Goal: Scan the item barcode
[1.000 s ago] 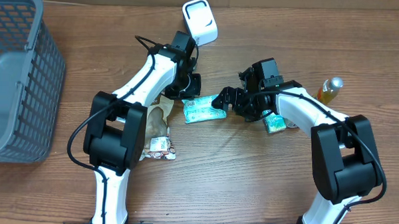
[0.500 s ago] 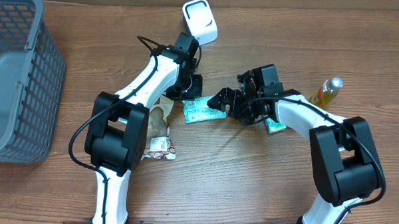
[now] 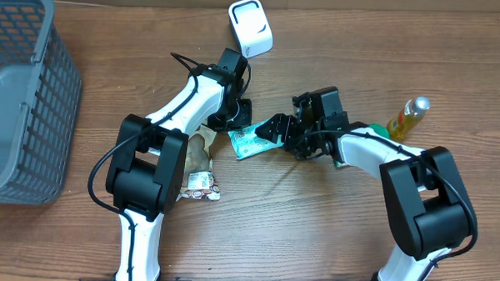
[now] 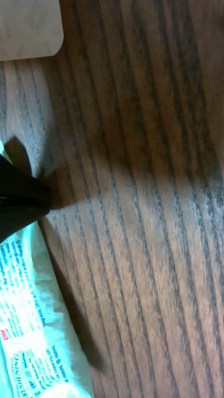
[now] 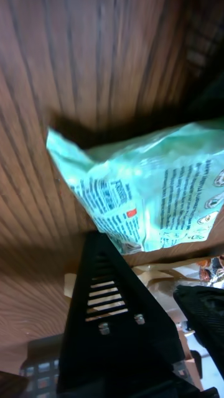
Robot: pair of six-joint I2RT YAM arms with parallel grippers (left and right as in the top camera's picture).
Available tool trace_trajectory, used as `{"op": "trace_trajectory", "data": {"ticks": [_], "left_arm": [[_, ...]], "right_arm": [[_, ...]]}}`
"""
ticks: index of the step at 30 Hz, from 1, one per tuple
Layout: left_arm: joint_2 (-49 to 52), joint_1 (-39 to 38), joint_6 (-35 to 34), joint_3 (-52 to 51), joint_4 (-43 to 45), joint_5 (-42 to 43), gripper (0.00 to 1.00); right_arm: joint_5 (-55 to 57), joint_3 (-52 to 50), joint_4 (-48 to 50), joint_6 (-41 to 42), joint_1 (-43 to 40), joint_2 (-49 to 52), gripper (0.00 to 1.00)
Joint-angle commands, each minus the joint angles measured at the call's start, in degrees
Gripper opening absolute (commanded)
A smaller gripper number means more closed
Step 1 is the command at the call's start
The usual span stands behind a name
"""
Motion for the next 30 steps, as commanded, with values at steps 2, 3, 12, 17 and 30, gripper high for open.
{"op": "trace_trajectory", "data": {"ticks": [2,3,12,17,30], "left_arm": [[0.59,-0.42,-1.22,-1.57,0.63,-0.79,0.04],[0.59,-0.42,-1.22,-1.57,0.66,-0.79,0.04],[0.59,-0.42,-1.18,-1.57,0.61,-0.79,0.04],[0.59,-0.39,-1.18,-1.57,0.63,-0.79,0.04],[0.59,-0.37,-1.18,-1.57,0.61,-0.79,0.04]], "right_arm": [[1.18,-1.11,2.75,1.38,0.55,1.20,0.77],[1.31,-1.11,3.30,1.86,0.55,1.20,0.77],[1.29,-1.11,6.78,2.43,0.57,1.20,0.62],[1.27,-1.11,7.10,2.82,0.57,1.20,0.49],[-1.92,-1.11,9.03,3.61,0.57,1.20,0.34]]}}
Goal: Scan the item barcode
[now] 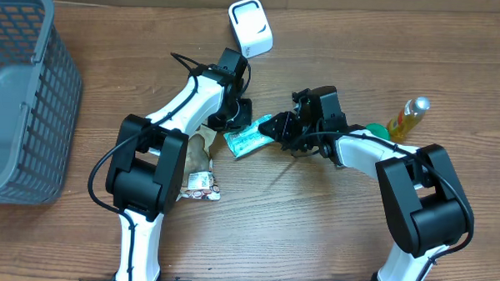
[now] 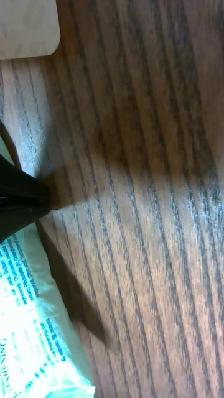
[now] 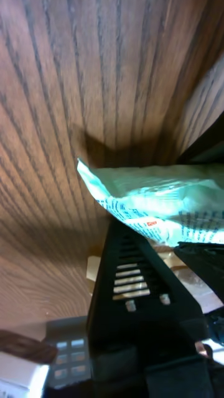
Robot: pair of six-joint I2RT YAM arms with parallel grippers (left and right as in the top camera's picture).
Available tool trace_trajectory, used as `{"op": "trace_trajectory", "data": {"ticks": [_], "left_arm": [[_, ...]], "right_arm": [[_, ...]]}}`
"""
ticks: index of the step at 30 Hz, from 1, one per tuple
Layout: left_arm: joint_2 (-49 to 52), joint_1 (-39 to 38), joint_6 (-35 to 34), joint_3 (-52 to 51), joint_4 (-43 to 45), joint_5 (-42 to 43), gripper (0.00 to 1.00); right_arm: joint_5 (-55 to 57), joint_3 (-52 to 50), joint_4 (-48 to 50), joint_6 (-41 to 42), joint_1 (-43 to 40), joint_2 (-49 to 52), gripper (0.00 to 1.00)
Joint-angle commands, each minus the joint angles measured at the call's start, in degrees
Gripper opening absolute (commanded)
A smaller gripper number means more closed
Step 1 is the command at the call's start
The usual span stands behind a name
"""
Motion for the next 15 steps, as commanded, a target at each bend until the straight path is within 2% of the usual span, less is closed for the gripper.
{"op": "trace_trajectory", "data": {"ticks": [1,15], "left_arm": [[0.59,-0.37,-1.18,-1.49,0.17,-0.81,0.04],[0.59,-0.37,-1.18,-1.49,-0.04,-0.81,0.04]], "right_arm": [[-3.28,-0.26,1.22,-0.24,0.28,0.22,0.34],[-1.92,-0.26,1.22,-0.22,0.35,0.28,0.35]]}}
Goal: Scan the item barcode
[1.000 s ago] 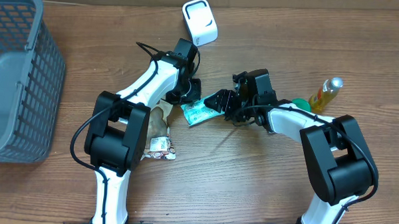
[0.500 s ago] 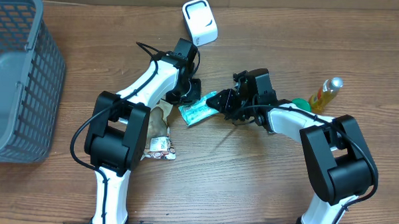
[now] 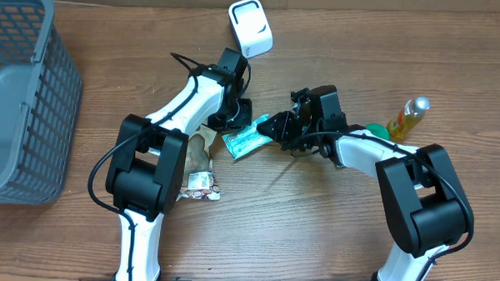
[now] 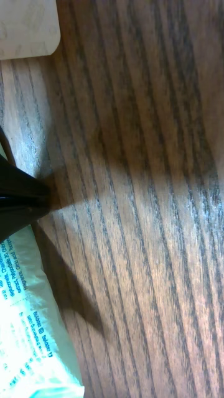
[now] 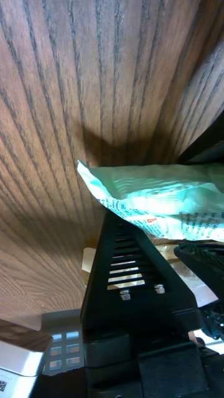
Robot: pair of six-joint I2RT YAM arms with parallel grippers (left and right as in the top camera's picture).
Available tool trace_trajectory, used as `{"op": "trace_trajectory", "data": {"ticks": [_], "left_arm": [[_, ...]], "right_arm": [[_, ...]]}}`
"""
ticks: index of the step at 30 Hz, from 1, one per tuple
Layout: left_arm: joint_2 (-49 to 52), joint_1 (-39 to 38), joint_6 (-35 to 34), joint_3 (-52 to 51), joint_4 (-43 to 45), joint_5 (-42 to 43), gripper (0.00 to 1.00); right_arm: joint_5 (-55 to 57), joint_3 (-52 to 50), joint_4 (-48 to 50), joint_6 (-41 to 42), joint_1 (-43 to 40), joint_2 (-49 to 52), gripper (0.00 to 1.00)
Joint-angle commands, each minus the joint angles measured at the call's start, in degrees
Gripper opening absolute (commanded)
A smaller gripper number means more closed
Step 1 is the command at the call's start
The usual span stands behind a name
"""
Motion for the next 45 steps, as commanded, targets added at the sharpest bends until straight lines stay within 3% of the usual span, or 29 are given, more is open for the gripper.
{"op": "trace_trajectory", "data": {"ticks": [1,11,17,24,32,35,45], "left_arm": [[0.59,-0.37,-1.18,-1.49,-0.02,-0.81,0.04],[0.59,-0.35,-1.18,-1.49,-0.04,-0.85,0.04],[0.59,-0.37,-1.18,-1.49,-0.09,-0.81,0.04],[0.50,-0.33,-1.20,-1.14,-0.07,-1.38,0.04],[-1.20,1.75,-1.20,7.10,-3.61,-7.02,0.04],[-2.43,3.72,-1.16,13.09,-6.95,-10.14,0.04],[-3.63,12.52,0.09,21.03,-14.05,-21.42,0.13]], "right_arm": [[-0.33,-0.26,0.72,-0.17,0.37,0.26,0.36],[3.61,-0.26,1.09,-0.37,2.78,0.28,0.39],[4.66,-0.26,1.25,-0.66,2.80,0.28,0.24],[4.46,-0.26,1.31,-1.44,2.67,0.26,0.17],[-0.13,-0.26,-0.33,-1.79,0.24,0.26,0.18],[-0.13,-0.26,-2.21,-1.97,-1.07,0.26,0.04],[-0.04,-0.26,-3.48,-6.91,-2.14,0.26,0.04]]}}
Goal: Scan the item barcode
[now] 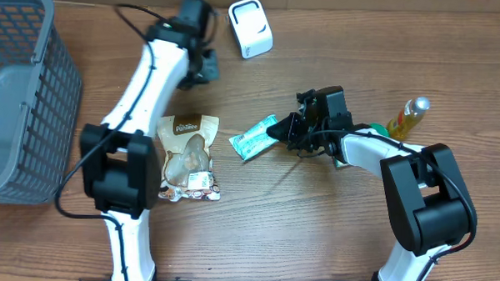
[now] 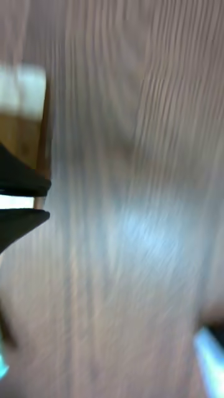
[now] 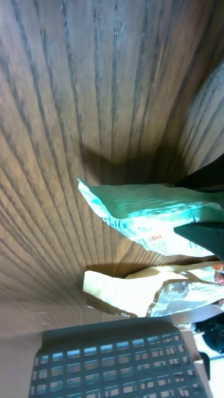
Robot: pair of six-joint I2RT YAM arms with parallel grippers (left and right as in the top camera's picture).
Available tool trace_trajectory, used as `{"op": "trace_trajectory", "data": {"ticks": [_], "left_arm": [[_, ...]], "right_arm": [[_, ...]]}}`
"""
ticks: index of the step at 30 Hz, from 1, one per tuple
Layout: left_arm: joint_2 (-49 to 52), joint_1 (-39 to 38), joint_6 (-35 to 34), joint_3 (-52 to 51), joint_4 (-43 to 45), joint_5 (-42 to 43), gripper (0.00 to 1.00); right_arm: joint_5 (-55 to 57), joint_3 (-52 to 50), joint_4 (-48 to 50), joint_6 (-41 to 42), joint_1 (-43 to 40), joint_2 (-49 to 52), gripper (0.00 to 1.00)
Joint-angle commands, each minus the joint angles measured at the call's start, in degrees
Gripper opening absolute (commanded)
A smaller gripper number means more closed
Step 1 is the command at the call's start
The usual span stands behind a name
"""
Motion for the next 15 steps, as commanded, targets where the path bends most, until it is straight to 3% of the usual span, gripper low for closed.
{"op": "trace_trajectory", "data": {"ticks": [1,6,7,8,12,15], "left_arm": [[-1.40,3.91,-0.02,1.09,-2.10,-7.85,0.14],[-1.40,8.39,-0.02,0.90,-4.02,-7.87,0.17],[-1.38,9.20,-0.02,0.85,-4.07,-7.85,0.27],[-1.40,9.92,-0.02,0.85,-4.11,-7.85,0.31],[-1.40,12.33,-0.02,0.85,-4.76,-7.41,0.35],[-1.40,12.85,-0.02,0.85,-5.97,-7.39,0.45]], "right_arm": [[-0.52,-0.26,0.17,-2.51,-0.04,0.22,0.04],[-0.50,-0.26,0.24,-2.49,-0.04,0.22,0.04],[-0.48,-0.26,0.26,-2.49,-0.04,0.22,0.04],[-0.42,-0.26,0.26,-2.49,-0.04,0.22,0.04],[-0.07,-0.26,0.17,-2.51,-0.04,0.22,0.04],[-0.07,-0.26,0.20,-2.51,-0.04,0.22,0.04]]}}
